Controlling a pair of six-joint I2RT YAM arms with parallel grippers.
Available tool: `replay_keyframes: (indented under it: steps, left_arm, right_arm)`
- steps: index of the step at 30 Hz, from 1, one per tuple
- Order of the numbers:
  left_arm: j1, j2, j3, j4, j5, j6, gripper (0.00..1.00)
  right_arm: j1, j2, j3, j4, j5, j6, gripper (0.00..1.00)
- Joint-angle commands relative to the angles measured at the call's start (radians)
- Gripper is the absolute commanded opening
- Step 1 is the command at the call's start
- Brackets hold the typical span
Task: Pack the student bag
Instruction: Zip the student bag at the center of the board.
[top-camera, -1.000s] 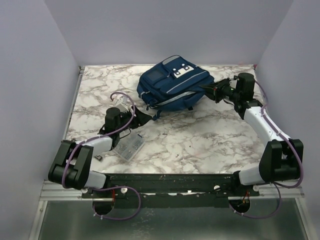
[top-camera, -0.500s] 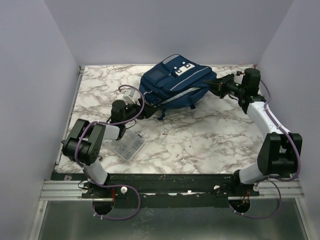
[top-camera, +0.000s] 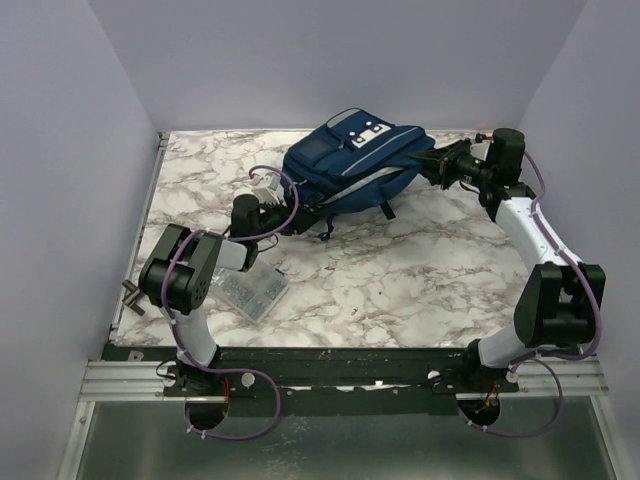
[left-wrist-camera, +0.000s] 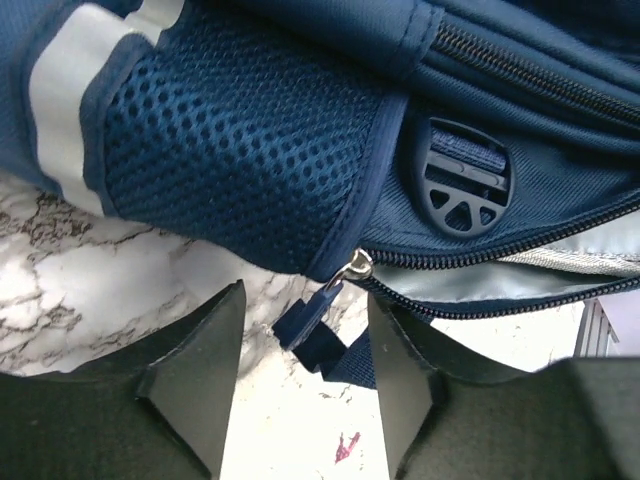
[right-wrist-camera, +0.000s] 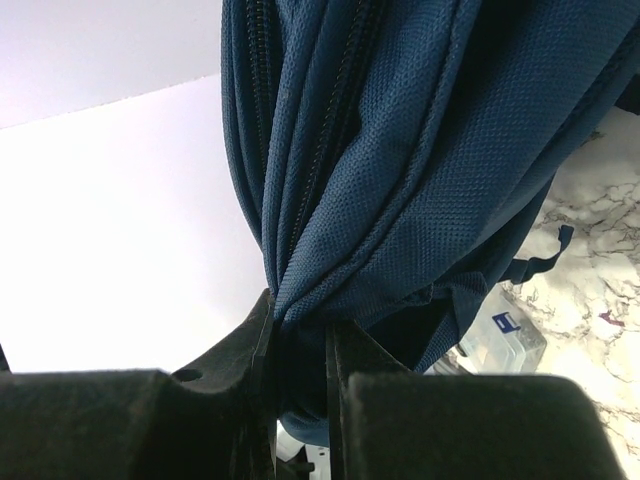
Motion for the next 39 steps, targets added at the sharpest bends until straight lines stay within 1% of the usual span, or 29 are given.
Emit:
replay_keyframes:
  steps: [1,4,7,12,14,15,18,19,22,23,25,27,30,31,33,35,38,39]
  left_arm:
    - [0.003,0.015,0.033,0.028,0.071,0.064,0.52]
    - [0.010,0.014,0.039,0.020,0.087,0.081,0.50]
    - [0.014,0.019,0.052,-0.009,0.095,0.085,0.40]
    - [0.013,-0.027,0.034,-0.043,0.064,0.109,0.16]
    - [0.012,-0.074,0.033,-0.126,0.009,0.125,0.05]
    - [0.008,-0.097,0.043,-0.204,-0.023,0.131,0.00]
    - [-0.014,-0.171,0.089,-0.429,-0.102,0.154,0.00]
    - [-0.022,-0.188,0.109,-0.525,-0.118,0.160,0.00]
    - [-0.046,-0.251,0.153,-0.697,-0.123,0.190,0.00]
    - [-0.057,-0.275,0.156,-0.743,-0.133,0.207,0.00]
    - [-0.093,-0.327,0.172,-0.847,-0.178,0.260,0.00]
    - [-0.136,-0.340,0.224,-0.992,-0.226,0.314,0.00]
    - [-0.198,-0.308,0.337,-1.184,-0.222,0.358,0.00]
    - [-0.229,-0.300,0.367,-1.228,-0.233,0.375,0.00]
    - [-0.288,-0.298,0.396,-1.289,-0.250,0.408,0.00]
    - [-0.333,-0.292,0.439,-1.340,-0.219,0.428,0.00]
    - [-0.401,-0.280,0.519,-1.406,-0.213,0.444,0.00]
    - [-0.417,-0.276,0.539,-1.409,-0.179,0.437,0.00]
  right_arm:
    - [-0.017,-0.036,0.110,0.166,-0.112,0.030,0.00]
    - [-0.017,-0.036,0.122,0.146,-0.118,0.008,0.00]
    - [-0.017,-0.036,0.124,0.147,-0.119,0.005,0.00]
    - [-0.016,-0.036,0.127,0.123,-0.117,-0.037,0.00]
    - [-0.016,-0.036,0.129,0.104,-0.112,-0.075,0.00]
    - [-0.017,-0.039,0.128,0.091,-0.107,-0.105,0.00]
    - [-0.017,-0.068,0.104,0.076,-0.082,-0.218,0.00]
    - [-0.016,-0.086,0.095,0.045,-0.056,-0.282,0.00]
    - [-0.016,-0.134,0.083,-0.120,0.083,-0.500,0.00]
    - [-0.016,-0.158,0.063,-0.146,0.126,-0.564,0.00]
    - [-0.013,-0.216,-0.016,-0.139,0.210,-0.637,0.00]
    - [0.001,-0.293,-0.145,-0.055,0.272,-0.661,0.00]
    - [0.023,-0.403,-0.325,0.101,0.388,-0.637,0.00]
    - [0.053,-0.438,-0.392,0.145,0.439,-0.625,0.00]
    - [0.067,-0.500,-0.501,0.255,0.528,-0.600,0.00]
    - [0.077,-0.531,-0.585,0.343,0.592,-0.559,0.00]
    - [0.143,-0.553,-0.673,0.465,0.702,-0.527,0.00]
    - [0.168,-0.562,-0.692,0.509,0.750,-0.529,0.00]
